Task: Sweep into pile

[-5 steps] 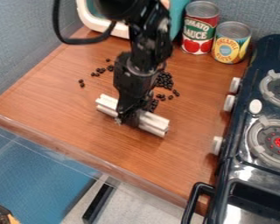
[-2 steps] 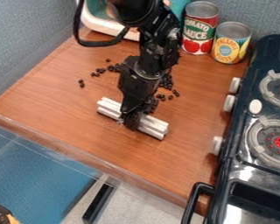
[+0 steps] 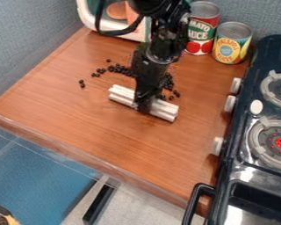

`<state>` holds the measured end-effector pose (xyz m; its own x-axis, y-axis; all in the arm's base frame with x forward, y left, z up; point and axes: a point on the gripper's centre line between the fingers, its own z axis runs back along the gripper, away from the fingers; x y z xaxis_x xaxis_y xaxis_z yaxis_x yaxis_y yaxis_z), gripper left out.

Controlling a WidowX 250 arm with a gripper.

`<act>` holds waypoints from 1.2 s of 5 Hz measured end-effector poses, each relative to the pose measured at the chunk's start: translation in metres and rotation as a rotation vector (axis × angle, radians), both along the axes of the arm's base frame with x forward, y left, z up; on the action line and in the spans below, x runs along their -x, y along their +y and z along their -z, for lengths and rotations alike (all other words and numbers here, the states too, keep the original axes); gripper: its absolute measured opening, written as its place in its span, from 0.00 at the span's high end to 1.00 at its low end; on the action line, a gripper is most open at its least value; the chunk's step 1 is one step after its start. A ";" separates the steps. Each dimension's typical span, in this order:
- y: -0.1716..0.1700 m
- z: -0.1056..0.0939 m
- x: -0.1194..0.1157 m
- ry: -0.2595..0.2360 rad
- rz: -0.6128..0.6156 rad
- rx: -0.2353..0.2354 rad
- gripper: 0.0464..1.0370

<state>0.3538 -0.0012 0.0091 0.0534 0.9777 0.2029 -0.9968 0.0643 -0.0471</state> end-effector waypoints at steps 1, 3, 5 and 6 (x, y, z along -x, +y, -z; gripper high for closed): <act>0.000 0.001 -0.005 0.006 -0.012 0.002 0.66; 0.000 0.000 -0.027 -0.011 -0.034 0.009 0.66; 0.002 -0.004 -0.027 -0.008 -0.041 0.043 0.66; 0.013 -0.027 -0.016 -0.033 -0.034 0.079 0.66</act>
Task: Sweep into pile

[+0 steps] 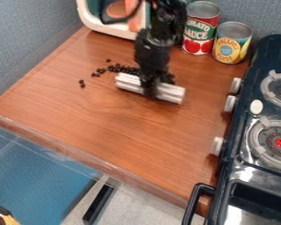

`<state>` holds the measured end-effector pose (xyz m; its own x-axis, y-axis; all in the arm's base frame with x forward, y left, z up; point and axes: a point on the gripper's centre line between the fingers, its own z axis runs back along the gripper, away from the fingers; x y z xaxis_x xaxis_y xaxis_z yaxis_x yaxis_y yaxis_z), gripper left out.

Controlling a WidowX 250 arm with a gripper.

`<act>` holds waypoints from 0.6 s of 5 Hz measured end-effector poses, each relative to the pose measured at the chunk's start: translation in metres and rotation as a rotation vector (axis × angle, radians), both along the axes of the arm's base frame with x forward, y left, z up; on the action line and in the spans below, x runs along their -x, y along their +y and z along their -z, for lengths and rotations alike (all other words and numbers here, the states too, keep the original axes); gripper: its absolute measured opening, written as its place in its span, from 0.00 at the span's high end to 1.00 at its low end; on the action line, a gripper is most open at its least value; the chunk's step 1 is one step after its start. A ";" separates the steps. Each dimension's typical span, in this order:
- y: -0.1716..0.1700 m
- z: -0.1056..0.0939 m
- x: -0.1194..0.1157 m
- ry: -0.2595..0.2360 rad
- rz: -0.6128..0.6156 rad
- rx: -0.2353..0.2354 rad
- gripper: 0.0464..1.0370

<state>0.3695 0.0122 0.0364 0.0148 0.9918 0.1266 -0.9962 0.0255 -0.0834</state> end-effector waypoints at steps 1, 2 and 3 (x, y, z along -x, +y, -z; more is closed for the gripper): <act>0.014 -0.034 0.015 -0.052 0.011 0.023 0.66; 0.031 -0.044 0.033 -0.063 0.027 0.019 0.66; 0.062 -0.028 0.056 0.014 0.072 -0.035 0.66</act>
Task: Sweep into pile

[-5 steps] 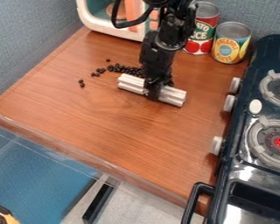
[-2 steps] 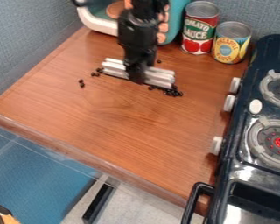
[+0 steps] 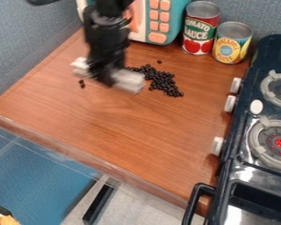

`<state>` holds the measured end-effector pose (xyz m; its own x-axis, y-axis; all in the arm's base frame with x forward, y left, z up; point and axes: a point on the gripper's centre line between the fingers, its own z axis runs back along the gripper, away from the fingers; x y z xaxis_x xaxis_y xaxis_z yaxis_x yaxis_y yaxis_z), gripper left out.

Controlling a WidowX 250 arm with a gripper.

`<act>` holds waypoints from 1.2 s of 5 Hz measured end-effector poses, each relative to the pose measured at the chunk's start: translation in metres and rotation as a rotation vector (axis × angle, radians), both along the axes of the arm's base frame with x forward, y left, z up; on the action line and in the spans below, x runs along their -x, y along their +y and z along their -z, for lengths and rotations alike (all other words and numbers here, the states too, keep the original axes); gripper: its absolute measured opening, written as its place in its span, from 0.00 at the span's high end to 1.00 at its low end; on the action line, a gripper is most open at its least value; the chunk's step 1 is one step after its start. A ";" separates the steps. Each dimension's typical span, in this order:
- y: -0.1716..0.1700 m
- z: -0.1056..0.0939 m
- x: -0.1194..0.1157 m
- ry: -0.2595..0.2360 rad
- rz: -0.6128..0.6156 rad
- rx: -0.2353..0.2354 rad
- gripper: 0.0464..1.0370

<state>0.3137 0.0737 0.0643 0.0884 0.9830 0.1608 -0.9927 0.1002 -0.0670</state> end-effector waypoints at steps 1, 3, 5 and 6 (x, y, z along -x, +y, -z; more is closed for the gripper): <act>0.028 0.018 0.013 0.041 0.042 -0.050 0.66; 0.067 0.041 0.020 0.121 0.191 -0.059 0.66; 0.062 0.054 0.012 0.131 0.209 -0.027 0.66; 0.058 0.055 -0.001 0.118 0.227 -0.041 0.66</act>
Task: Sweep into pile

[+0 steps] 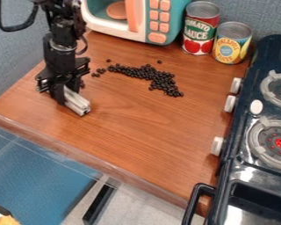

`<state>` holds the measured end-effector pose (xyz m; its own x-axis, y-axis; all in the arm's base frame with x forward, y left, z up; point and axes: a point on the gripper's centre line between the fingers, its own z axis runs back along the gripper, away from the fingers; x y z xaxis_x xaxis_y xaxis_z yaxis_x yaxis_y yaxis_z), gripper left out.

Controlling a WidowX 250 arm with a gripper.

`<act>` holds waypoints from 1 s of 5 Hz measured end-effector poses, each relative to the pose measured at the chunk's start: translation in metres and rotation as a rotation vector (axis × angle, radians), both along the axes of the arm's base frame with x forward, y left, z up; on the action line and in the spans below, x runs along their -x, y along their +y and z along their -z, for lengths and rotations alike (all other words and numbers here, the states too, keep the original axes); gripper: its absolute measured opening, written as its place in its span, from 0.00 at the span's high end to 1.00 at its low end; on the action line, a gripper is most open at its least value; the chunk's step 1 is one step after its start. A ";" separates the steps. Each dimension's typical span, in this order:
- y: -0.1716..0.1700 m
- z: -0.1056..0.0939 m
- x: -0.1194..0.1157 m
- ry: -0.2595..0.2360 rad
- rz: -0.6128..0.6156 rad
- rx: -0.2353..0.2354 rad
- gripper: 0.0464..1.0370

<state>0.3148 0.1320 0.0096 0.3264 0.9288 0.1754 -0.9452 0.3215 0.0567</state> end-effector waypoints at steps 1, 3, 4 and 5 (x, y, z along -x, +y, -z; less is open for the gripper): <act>-0.005 0.000 -0.017 -0.024 0.011 0.001 0.66; -0.023 -0.001 -0.044 -0.049 0.030 0.016 0.66; -0.035 -0.001 -0.054 -0.060 0.049 0.019 0.66; -0.052 -0.002 -0.061 -0.068 0.064 0.030 0.66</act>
<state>0.3761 0.0797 0.0114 0.3732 0.9117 0.1719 -0.9242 0.3816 -0.0174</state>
